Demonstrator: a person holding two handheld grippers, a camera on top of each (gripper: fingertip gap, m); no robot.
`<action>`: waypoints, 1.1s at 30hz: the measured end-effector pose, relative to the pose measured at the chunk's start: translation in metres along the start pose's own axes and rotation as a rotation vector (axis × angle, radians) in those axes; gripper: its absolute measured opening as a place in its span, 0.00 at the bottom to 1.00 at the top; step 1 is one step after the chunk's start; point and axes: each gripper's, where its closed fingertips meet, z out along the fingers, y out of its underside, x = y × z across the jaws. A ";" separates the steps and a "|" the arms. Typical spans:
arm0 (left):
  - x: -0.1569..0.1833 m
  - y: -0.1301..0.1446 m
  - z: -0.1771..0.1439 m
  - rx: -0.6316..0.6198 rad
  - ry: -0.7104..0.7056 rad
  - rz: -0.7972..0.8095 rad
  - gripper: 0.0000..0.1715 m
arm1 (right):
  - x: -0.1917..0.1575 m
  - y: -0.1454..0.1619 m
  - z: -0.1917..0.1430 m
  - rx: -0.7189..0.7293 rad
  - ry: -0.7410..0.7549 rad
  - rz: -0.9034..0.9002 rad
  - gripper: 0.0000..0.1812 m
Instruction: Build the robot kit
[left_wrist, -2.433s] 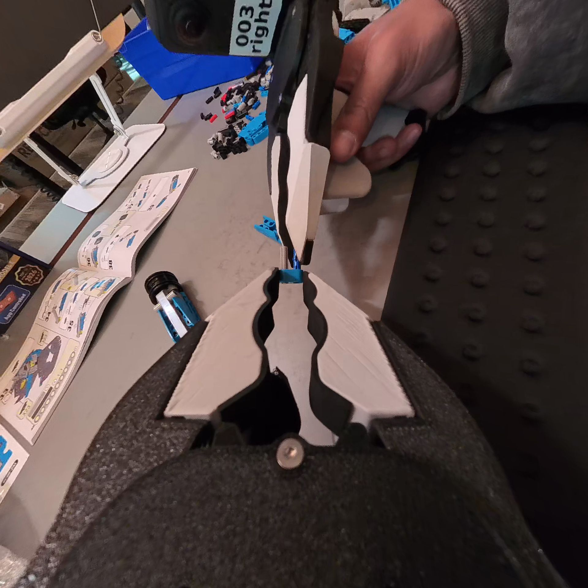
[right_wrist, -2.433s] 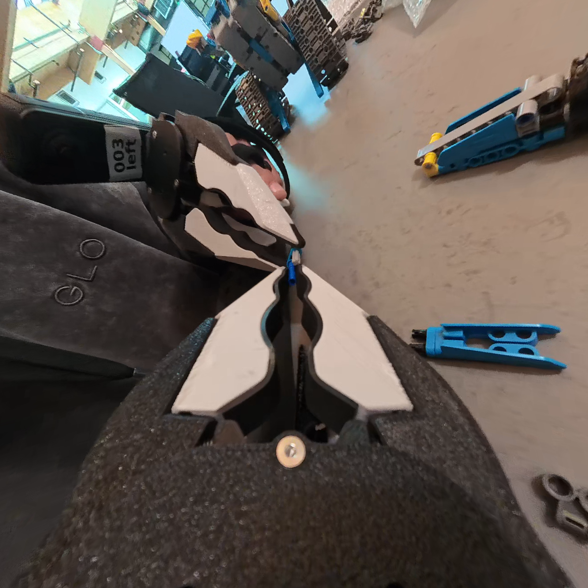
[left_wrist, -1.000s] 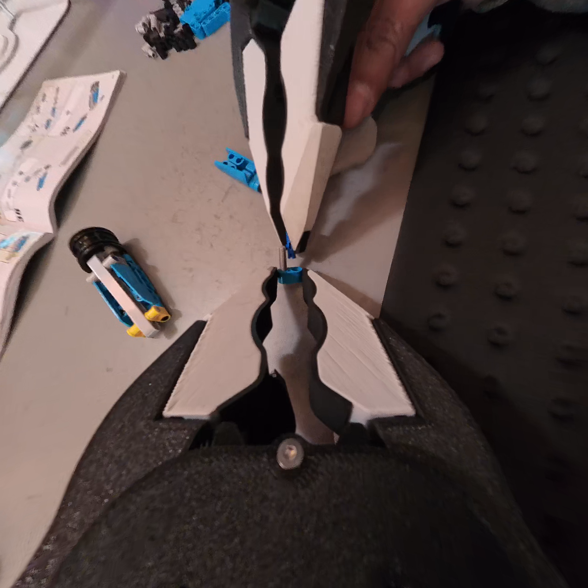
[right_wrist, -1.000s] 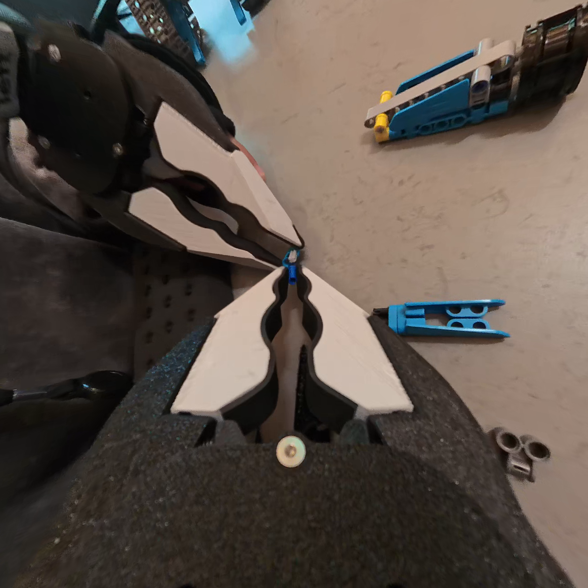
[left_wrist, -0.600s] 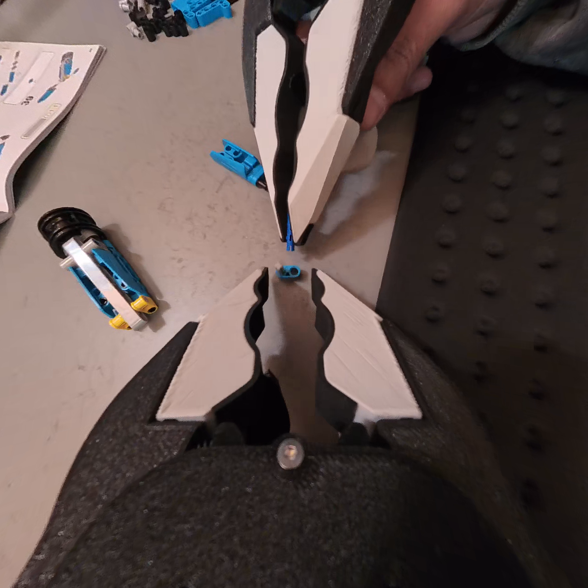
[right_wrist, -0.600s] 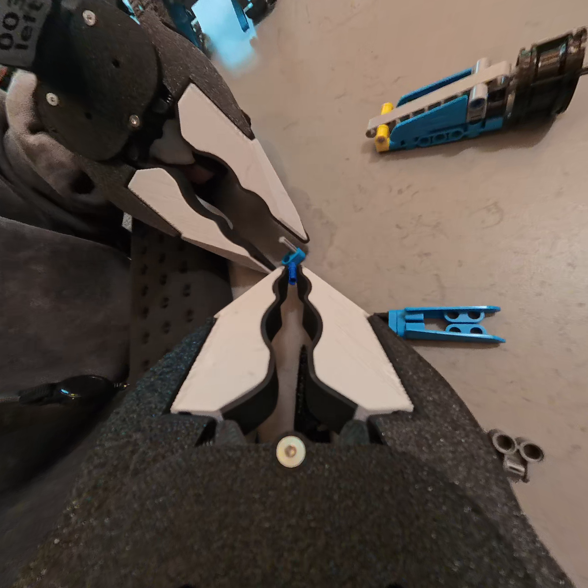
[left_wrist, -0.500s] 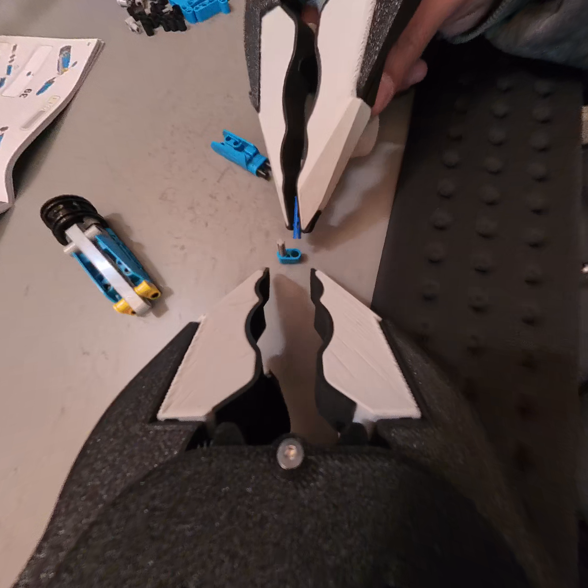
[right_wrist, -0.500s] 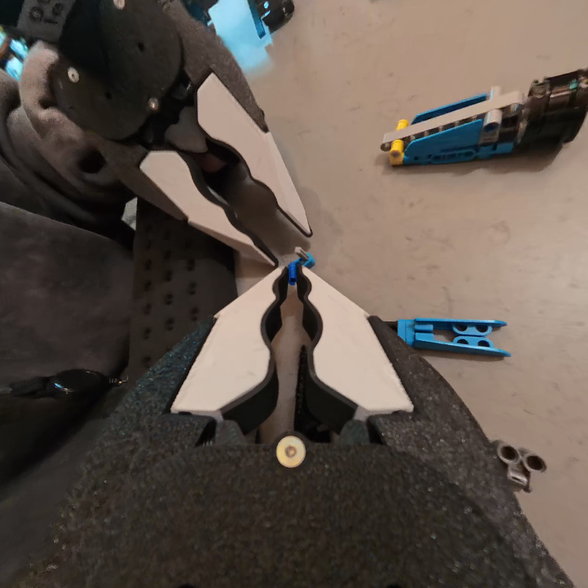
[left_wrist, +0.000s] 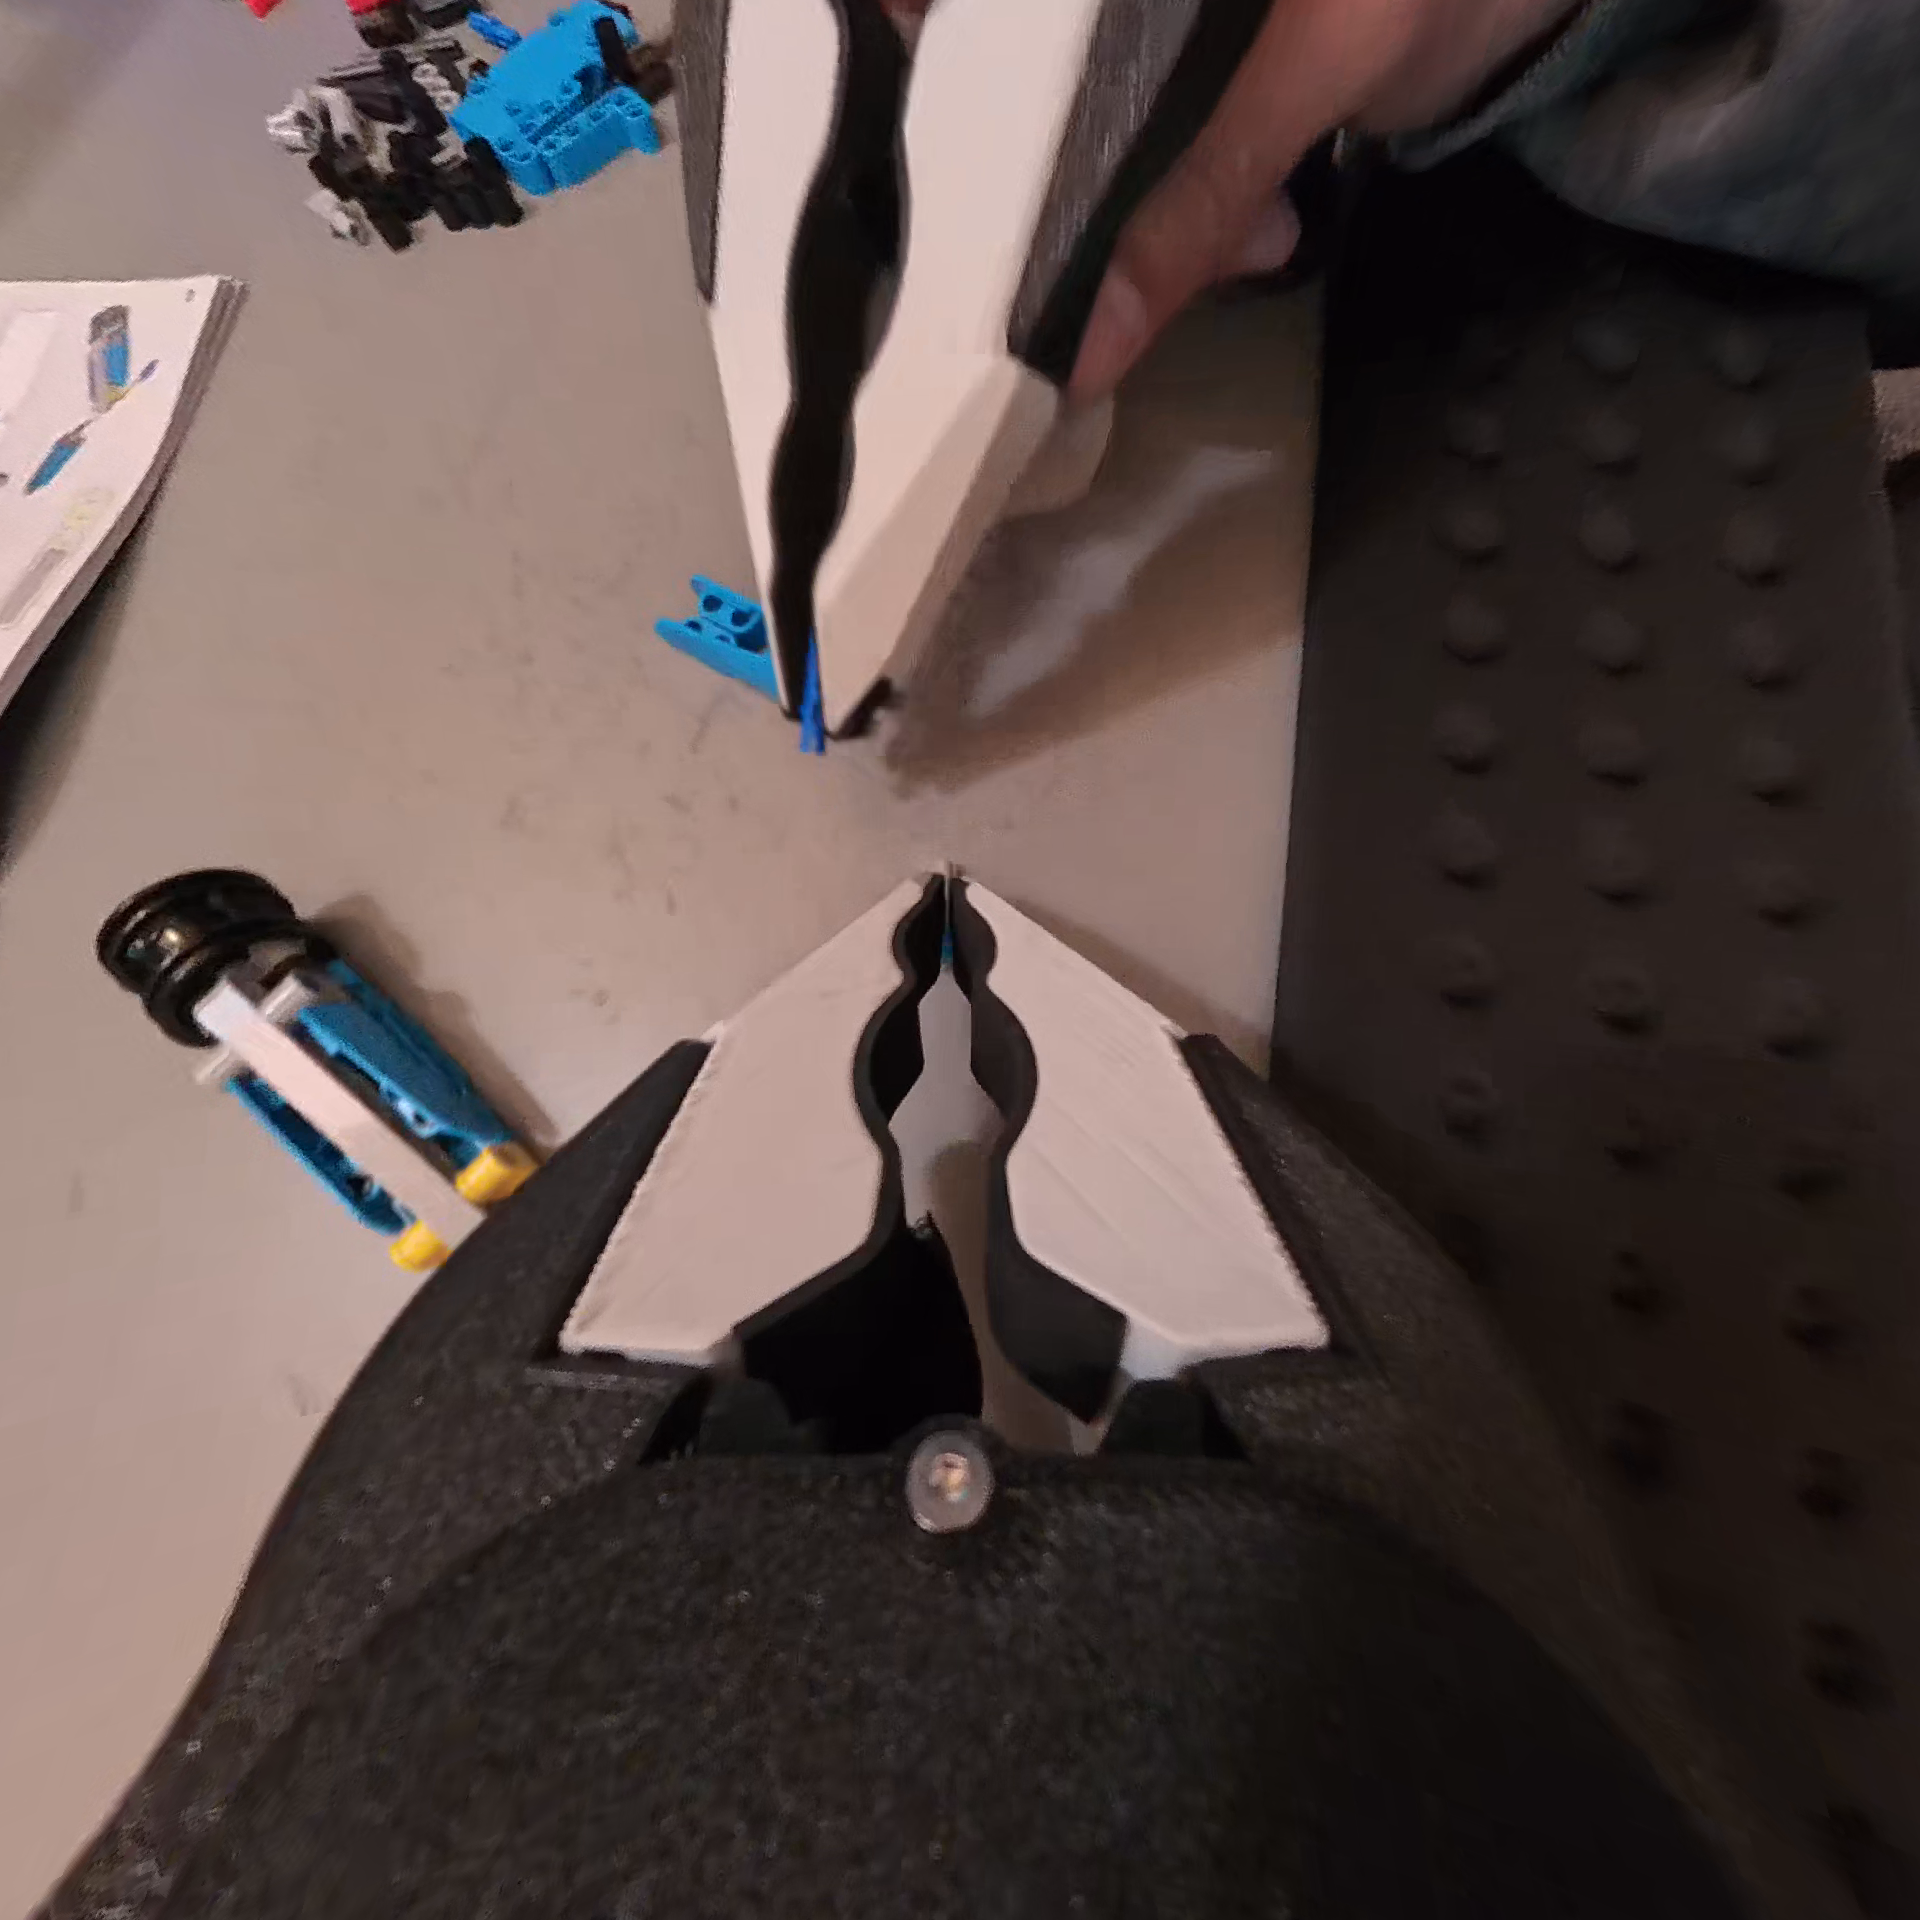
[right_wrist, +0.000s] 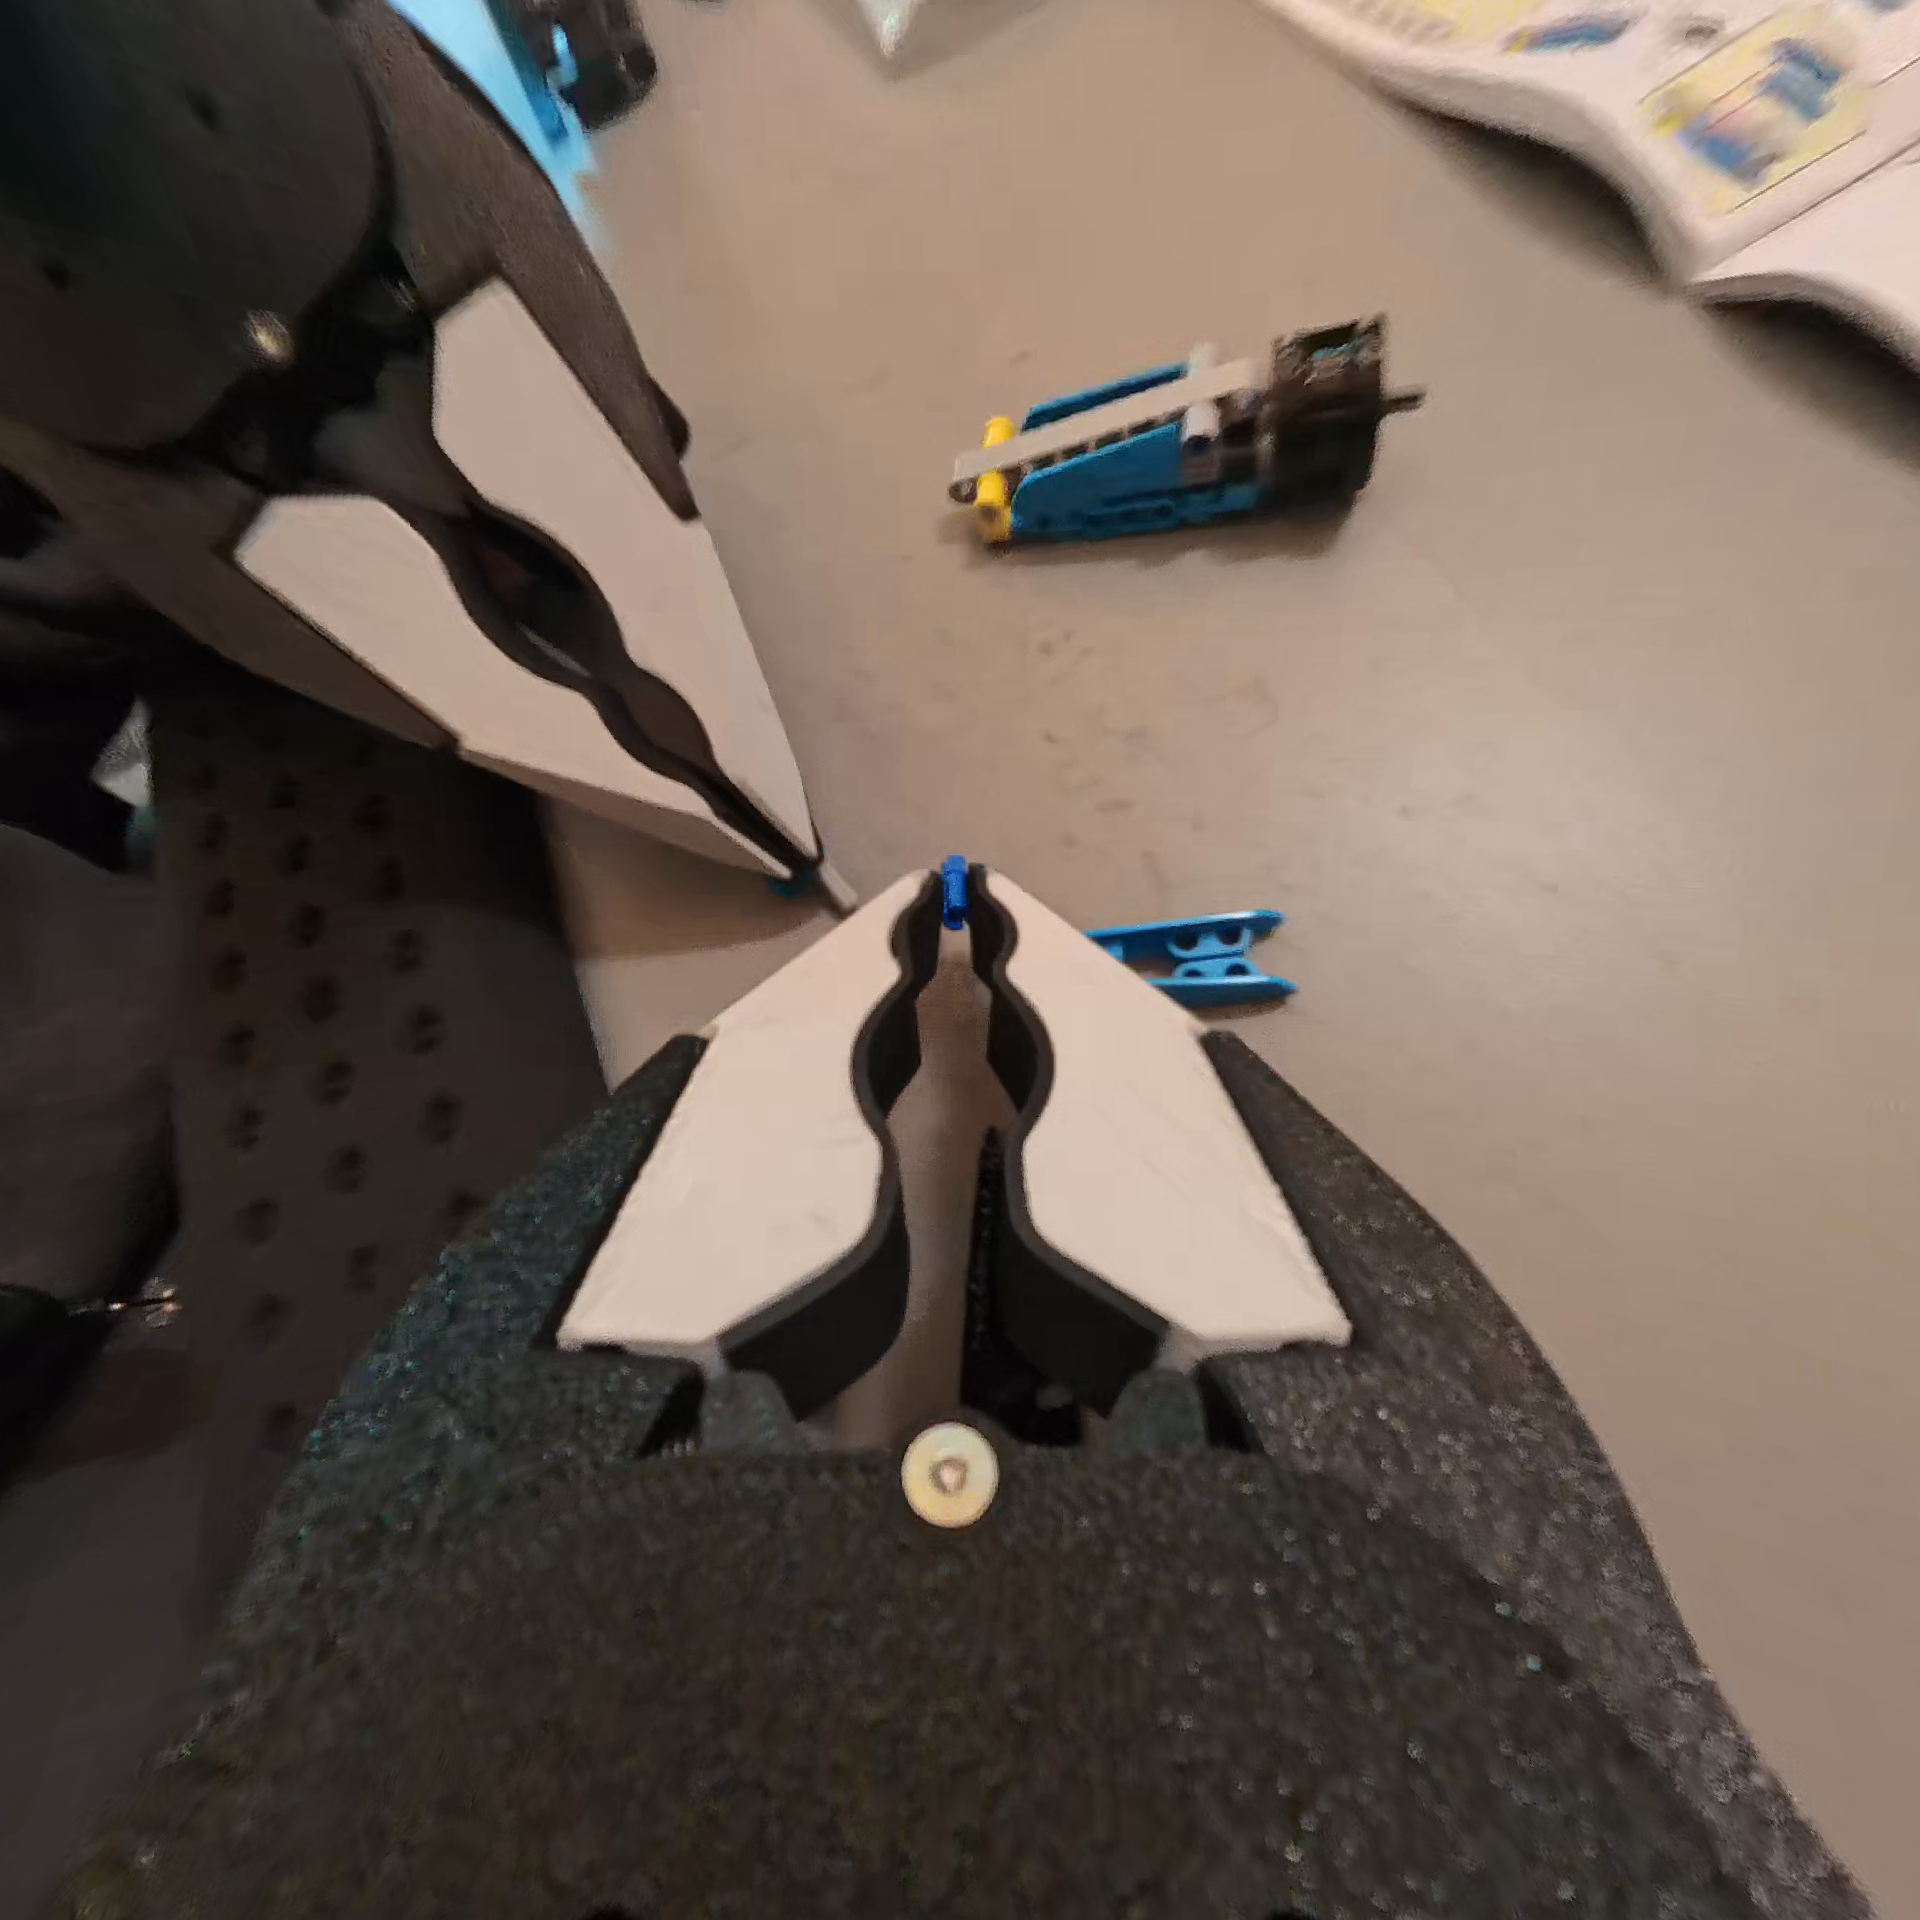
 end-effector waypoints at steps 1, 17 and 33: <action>-0.001 -0.002 0.000 0.002 0.003 0.004 0.00 | 0.000 -0.004 -0.007 0.041 -0.011 0.008 0.02; -0.006 0.017 -0.012 0.039 0.125 0.065 0.13 | -0.008 -0.001 -0.007 0.048 -0.076 -0.017 0.03; 0.009 0.011 0.001 0.002 0.139 0.070 0.04 | -0.025 0.023 0.014 -0.115 -0.117 -0.113 0.03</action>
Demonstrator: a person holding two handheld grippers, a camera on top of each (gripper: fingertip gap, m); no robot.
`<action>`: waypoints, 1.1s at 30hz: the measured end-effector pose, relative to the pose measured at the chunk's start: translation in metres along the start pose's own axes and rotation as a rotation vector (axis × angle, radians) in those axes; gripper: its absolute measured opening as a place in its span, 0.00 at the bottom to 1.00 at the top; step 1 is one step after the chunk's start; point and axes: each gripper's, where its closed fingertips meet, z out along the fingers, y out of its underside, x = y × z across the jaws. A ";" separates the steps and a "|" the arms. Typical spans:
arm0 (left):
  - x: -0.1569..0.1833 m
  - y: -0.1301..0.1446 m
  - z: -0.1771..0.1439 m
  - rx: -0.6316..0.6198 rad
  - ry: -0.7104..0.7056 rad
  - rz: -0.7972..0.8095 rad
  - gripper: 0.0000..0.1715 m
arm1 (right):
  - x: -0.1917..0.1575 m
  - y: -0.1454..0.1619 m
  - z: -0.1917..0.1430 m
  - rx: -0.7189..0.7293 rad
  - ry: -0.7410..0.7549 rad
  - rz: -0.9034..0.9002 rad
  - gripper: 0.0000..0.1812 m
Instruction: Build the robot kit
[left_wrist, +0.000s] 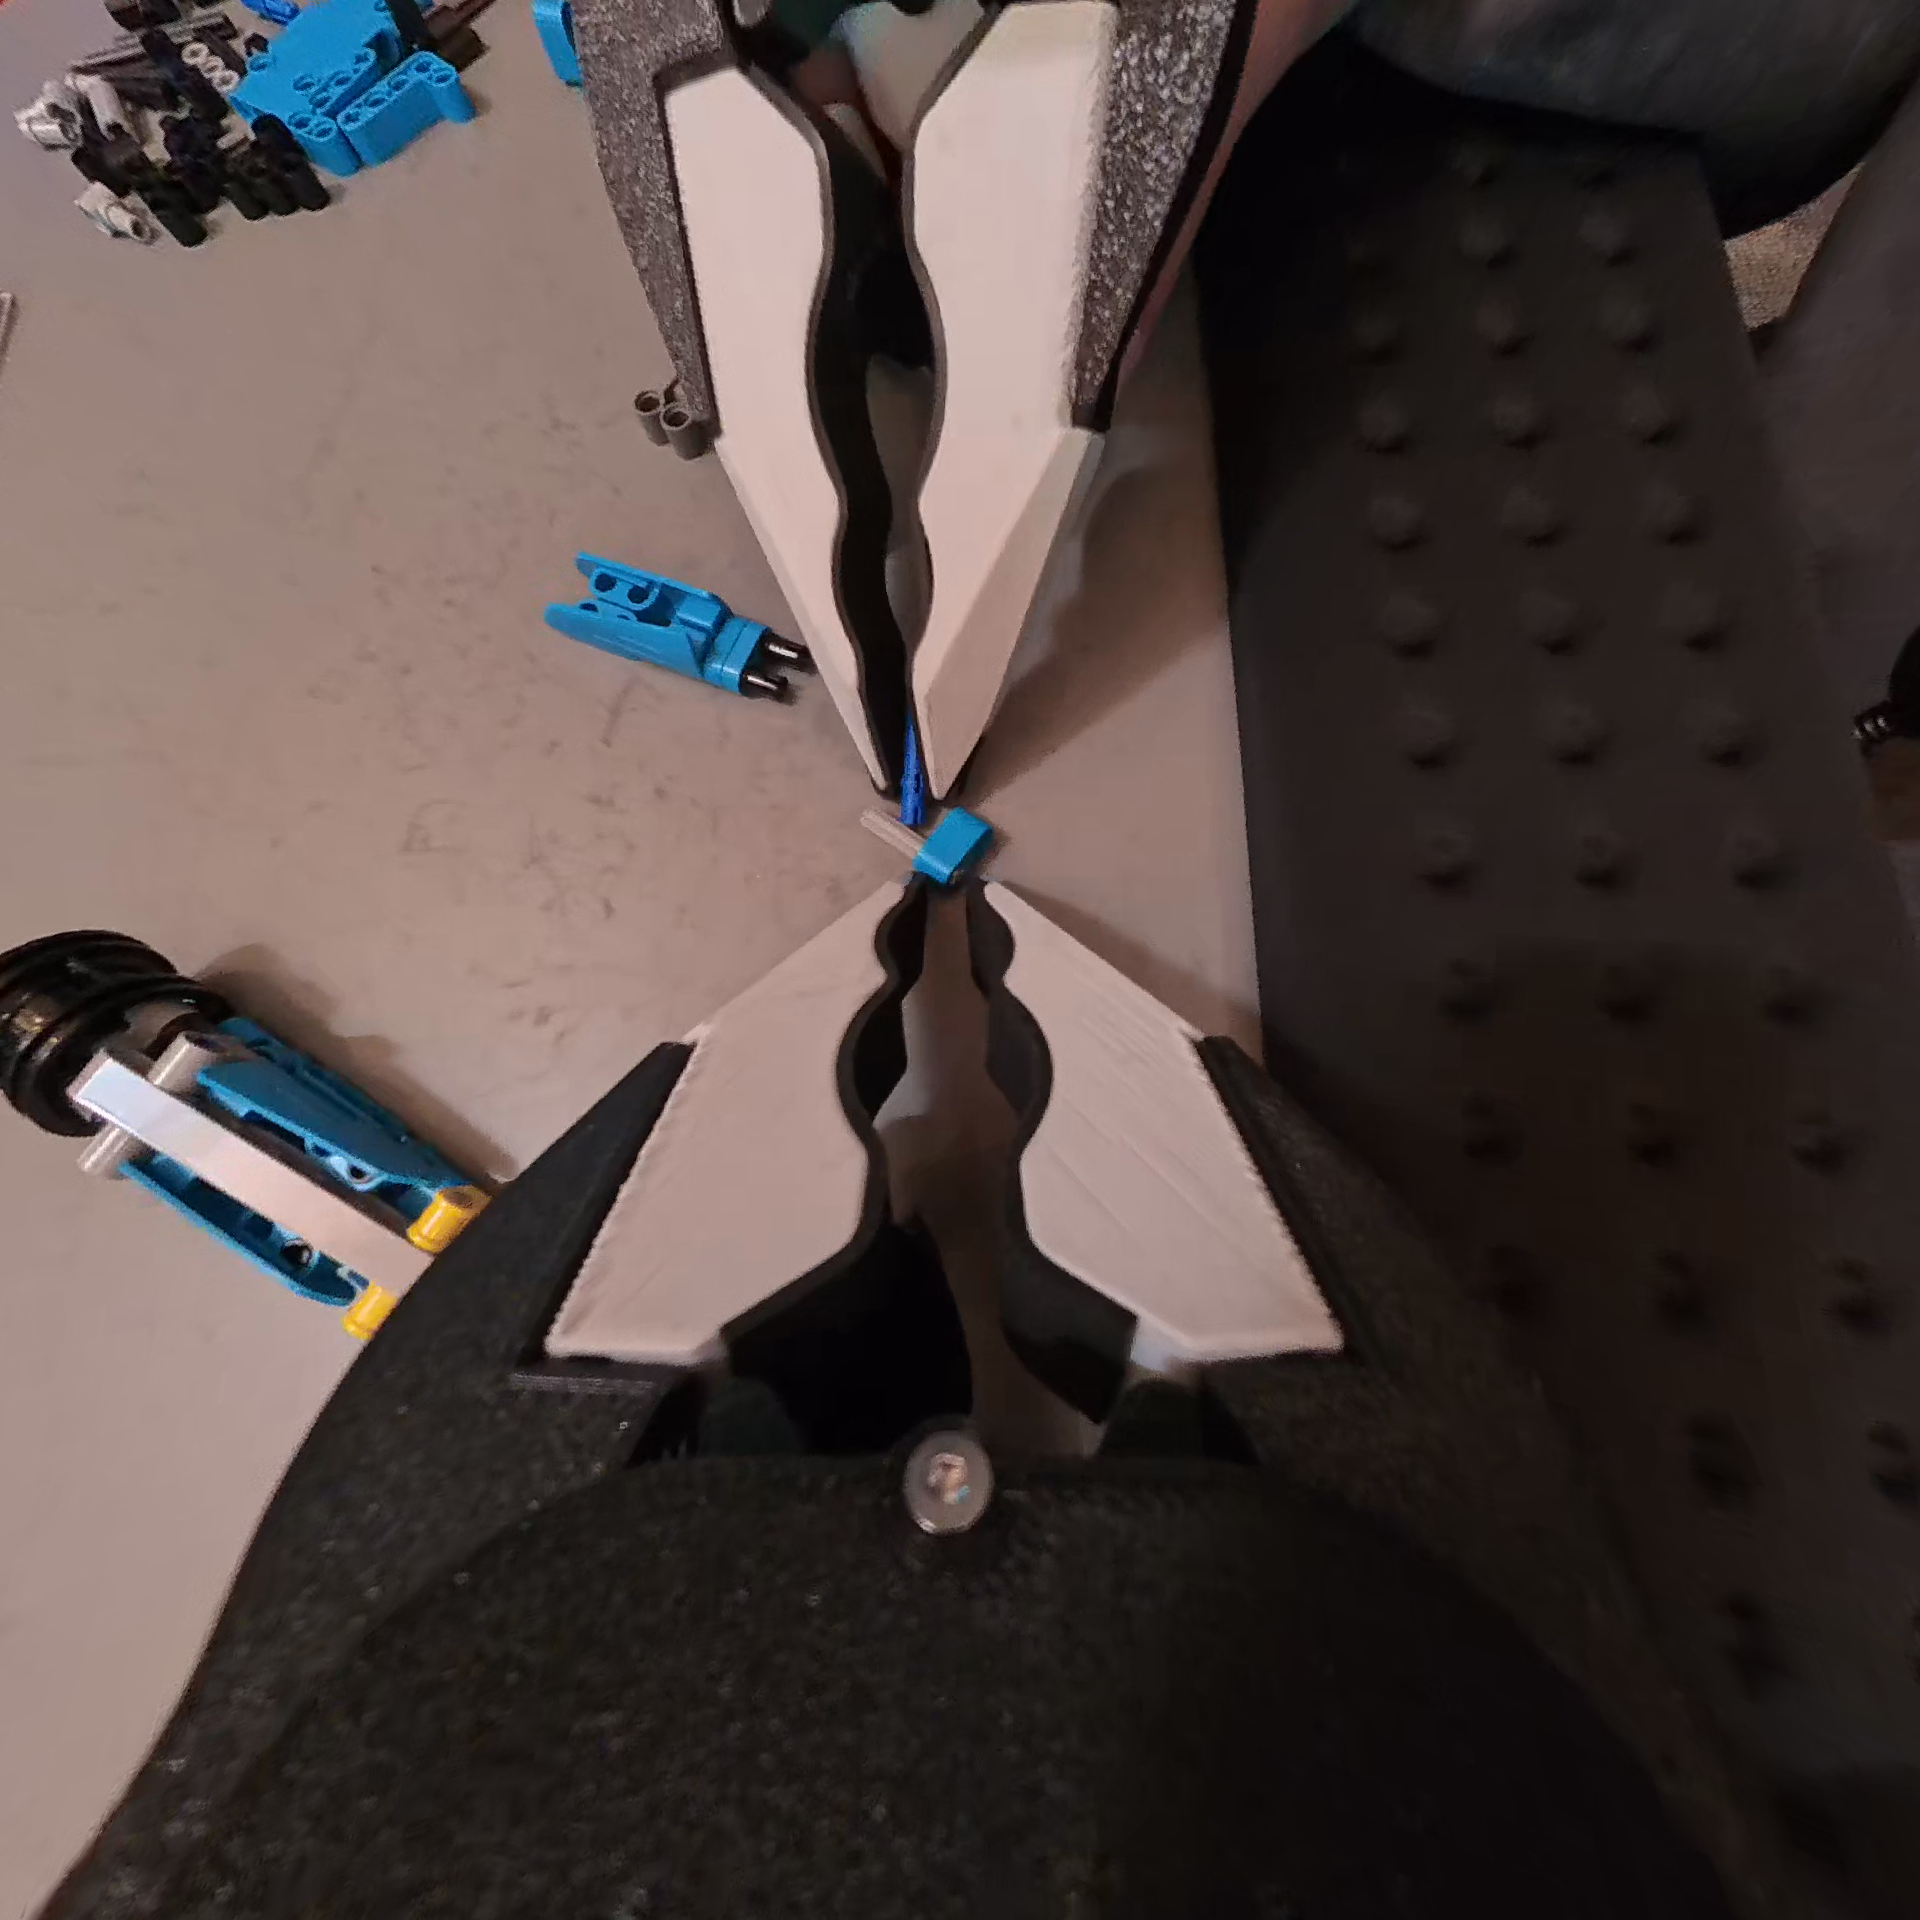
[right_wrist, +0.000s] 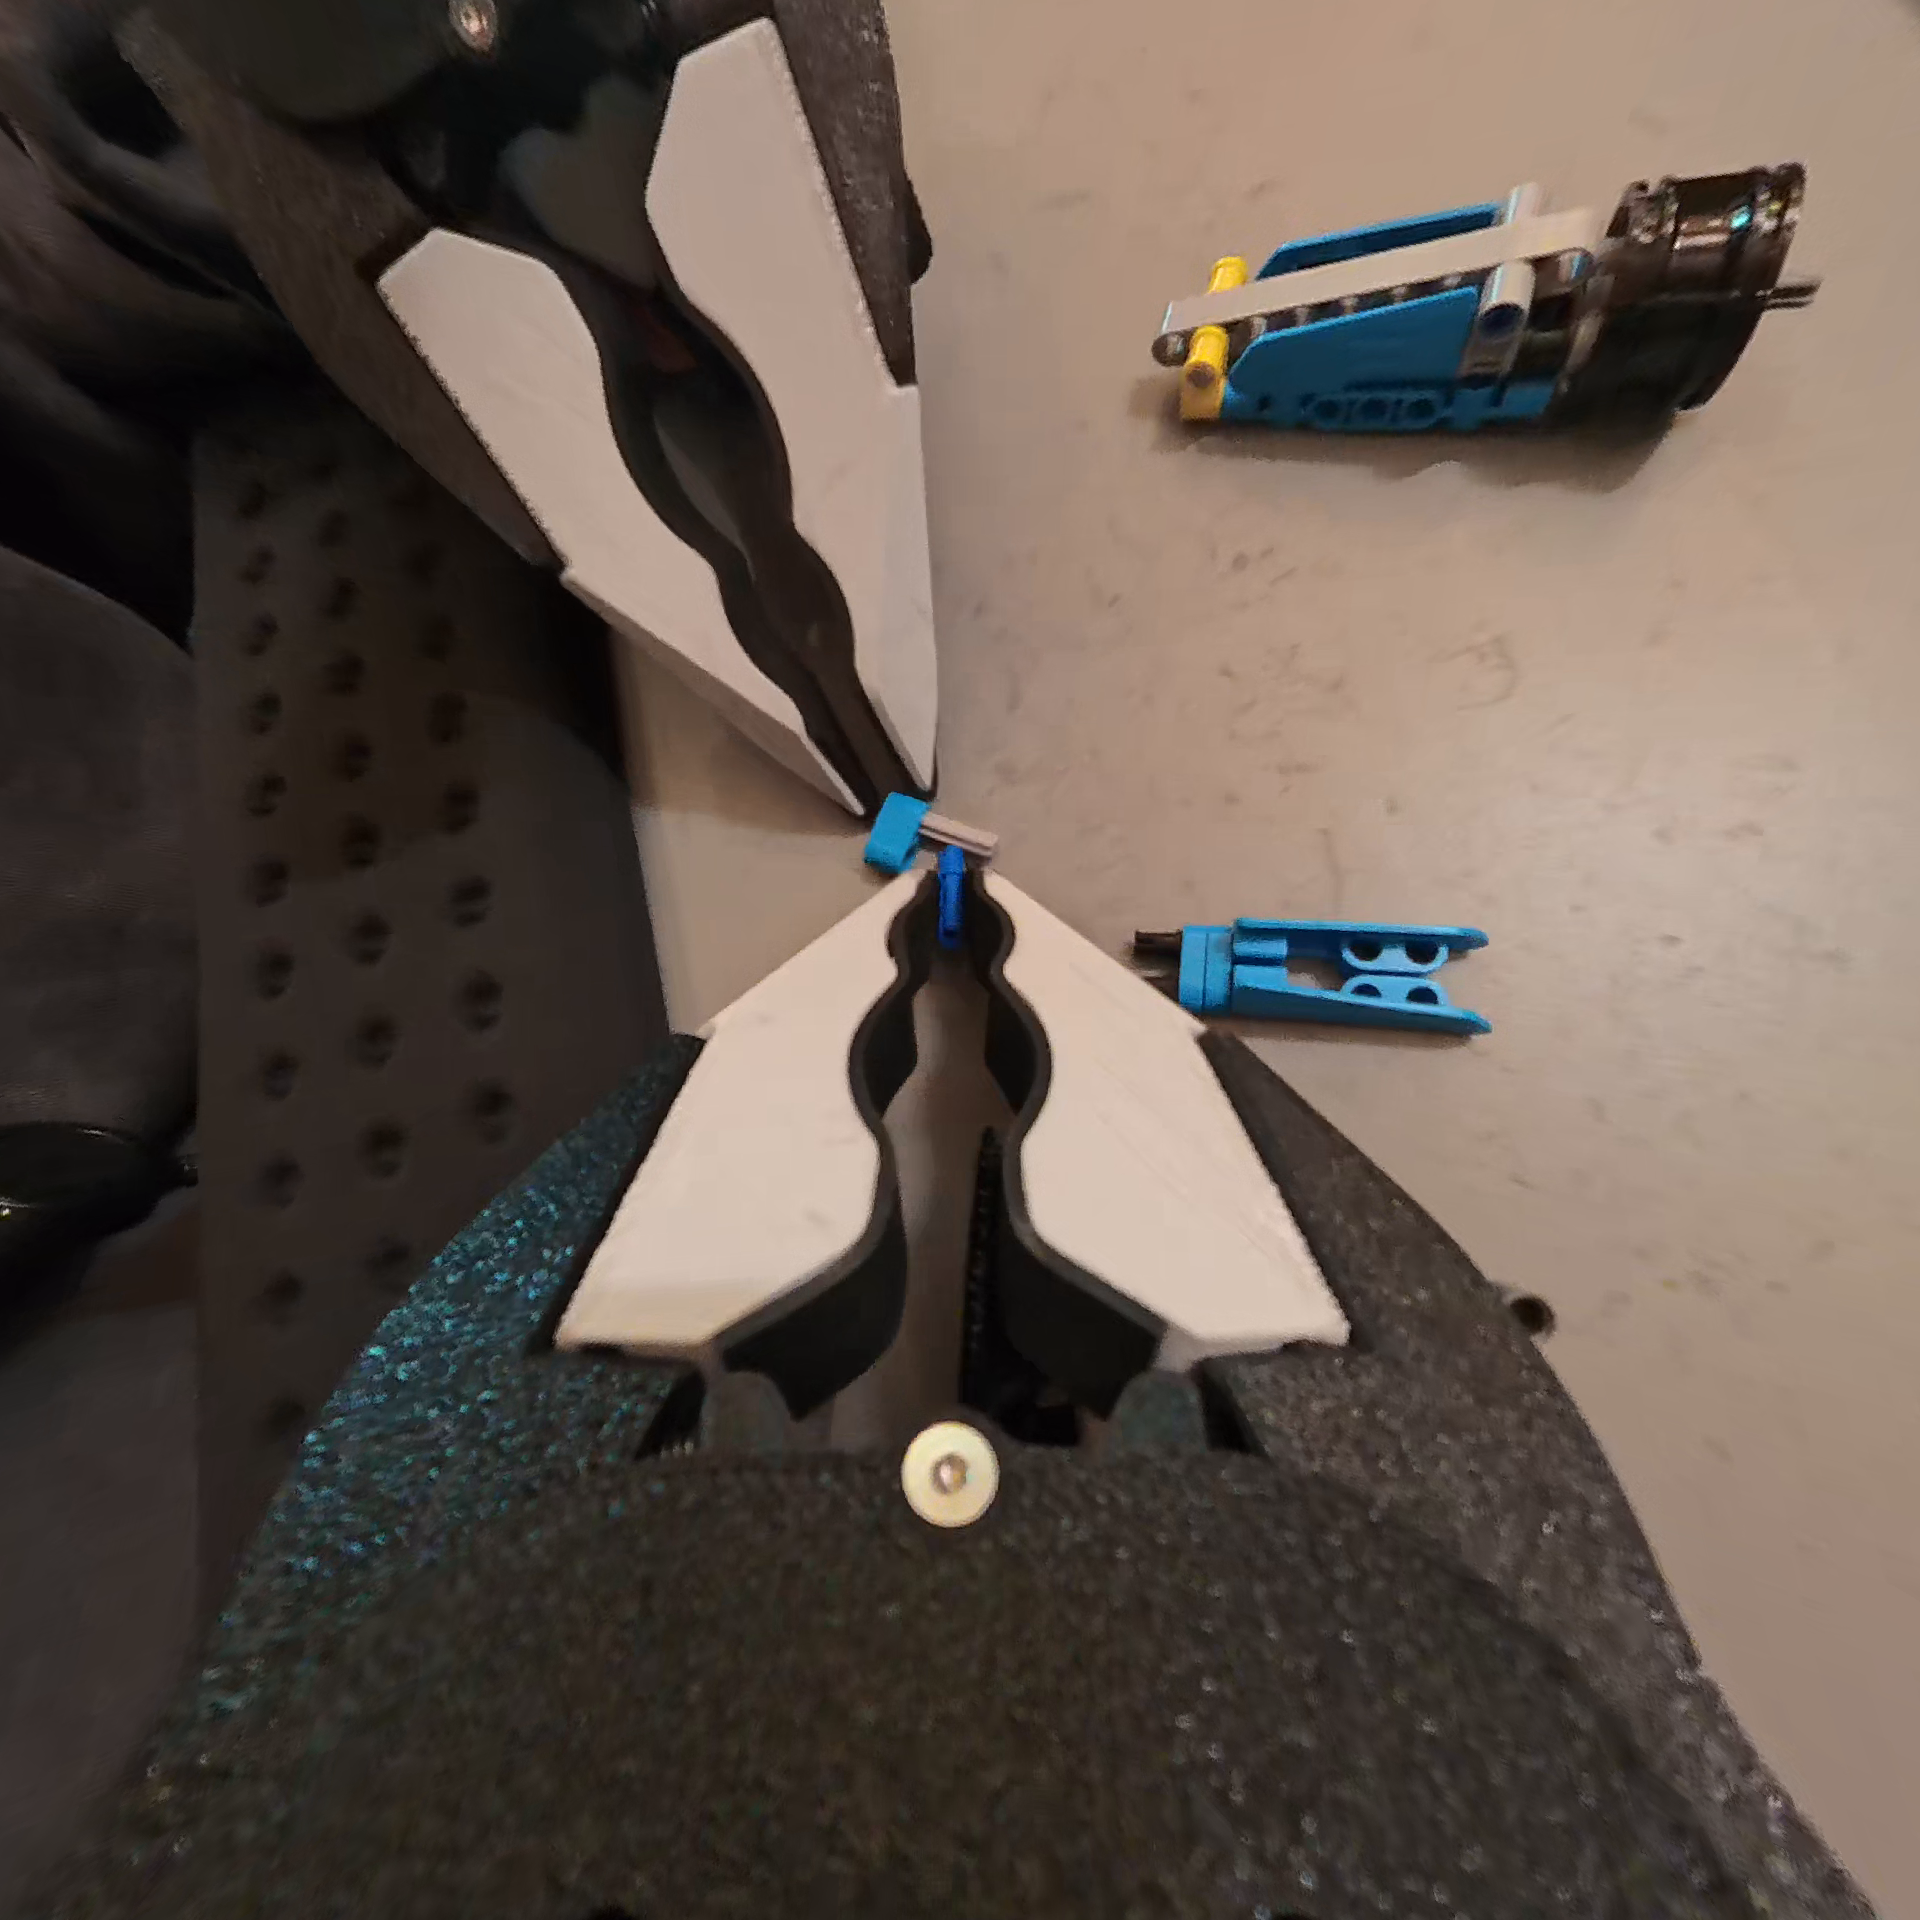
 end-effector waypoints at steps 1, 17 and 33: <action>0.000 -0.001 0.001 -0.001 -0.005 -0.009 0.04 | 0.000 0.000 0.000 0.000 -0.004 0.002 0.03; 0.000 -0.003 0.003 0.006 -0.042 -0.006 0.04 | -0.007 0.002 0.000 0.004 -0.100 0.031 0.02; 0.002 -0.003 0.003 0.009 0.048 0.043 0.03 | -0.015 0.005 -0.003 -0.005 -0.101 -0.391 0.03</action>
